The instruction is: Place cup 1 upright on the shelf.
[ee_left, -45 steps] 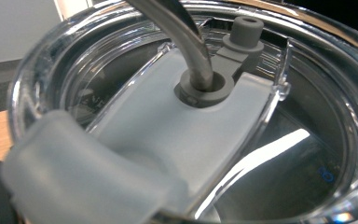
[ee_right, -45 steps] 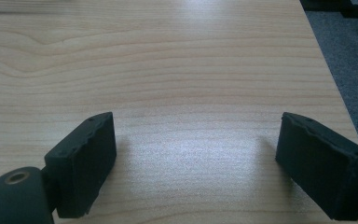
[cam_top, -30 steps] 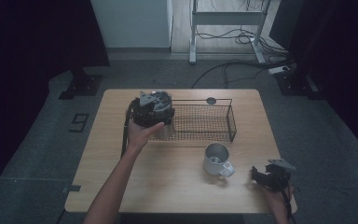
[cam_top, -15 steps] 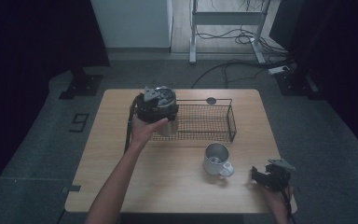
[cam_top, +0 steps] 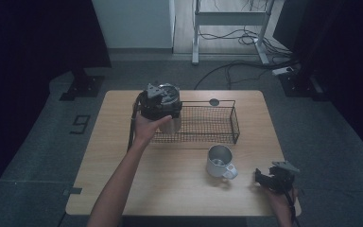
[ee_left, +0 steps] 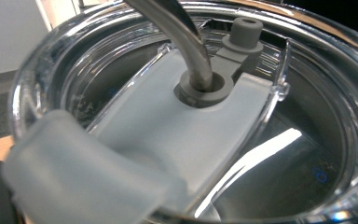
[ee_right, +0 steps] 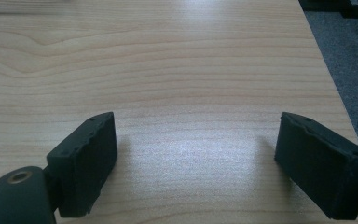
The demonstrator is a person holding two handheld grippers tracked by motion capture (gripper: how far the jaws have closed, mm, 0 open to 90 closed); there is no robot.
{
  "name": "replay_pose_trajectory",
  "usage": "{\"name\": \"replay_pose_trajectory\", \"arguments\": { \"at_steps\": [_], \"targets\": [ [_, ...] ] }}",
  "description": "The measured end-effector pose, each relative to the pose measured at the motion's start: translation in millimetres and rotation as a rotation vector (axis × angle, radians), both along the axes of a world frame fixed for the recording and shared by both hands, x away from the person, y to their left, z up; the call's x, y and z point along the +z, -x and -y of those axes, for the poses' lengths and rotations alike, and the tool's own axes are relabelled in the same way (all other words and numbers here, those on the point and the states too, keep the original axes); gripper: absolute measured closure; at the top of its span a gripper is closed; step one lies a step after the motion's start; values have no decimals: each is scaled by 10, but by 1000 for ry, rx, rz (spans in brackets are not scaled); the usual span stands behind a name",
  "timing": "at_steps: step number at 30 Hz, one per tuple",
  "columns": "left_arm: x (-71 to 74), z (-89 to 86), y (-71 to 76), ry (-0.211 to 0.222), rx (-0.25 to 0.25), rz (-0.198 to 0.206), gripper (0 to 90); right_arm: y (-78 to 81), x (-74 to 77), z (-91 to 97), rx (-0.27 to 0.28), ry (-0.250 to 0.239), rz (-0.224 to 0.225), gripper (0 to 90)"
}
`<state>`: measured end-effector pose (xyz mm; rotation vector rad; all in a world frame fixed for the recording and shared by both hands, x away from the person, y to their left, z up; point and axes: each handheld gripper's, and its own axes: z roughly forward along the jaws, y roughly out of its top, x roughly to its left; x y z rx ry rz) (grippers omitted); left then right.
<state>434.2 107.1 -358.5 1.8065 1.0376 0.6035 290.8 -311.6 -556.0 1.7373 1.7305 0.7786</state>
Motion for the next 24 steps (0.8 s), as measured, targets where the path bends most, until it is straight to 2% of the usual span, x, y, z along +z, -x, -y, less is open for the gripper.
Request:
{"name": "replay_pose_trajectory", "arguments": {
  "at_steps": [24],
  "targets": [
    [-54,64,-336,-32,28,-29,40,3,1,0,0,0,-1,128]
  ]
}}
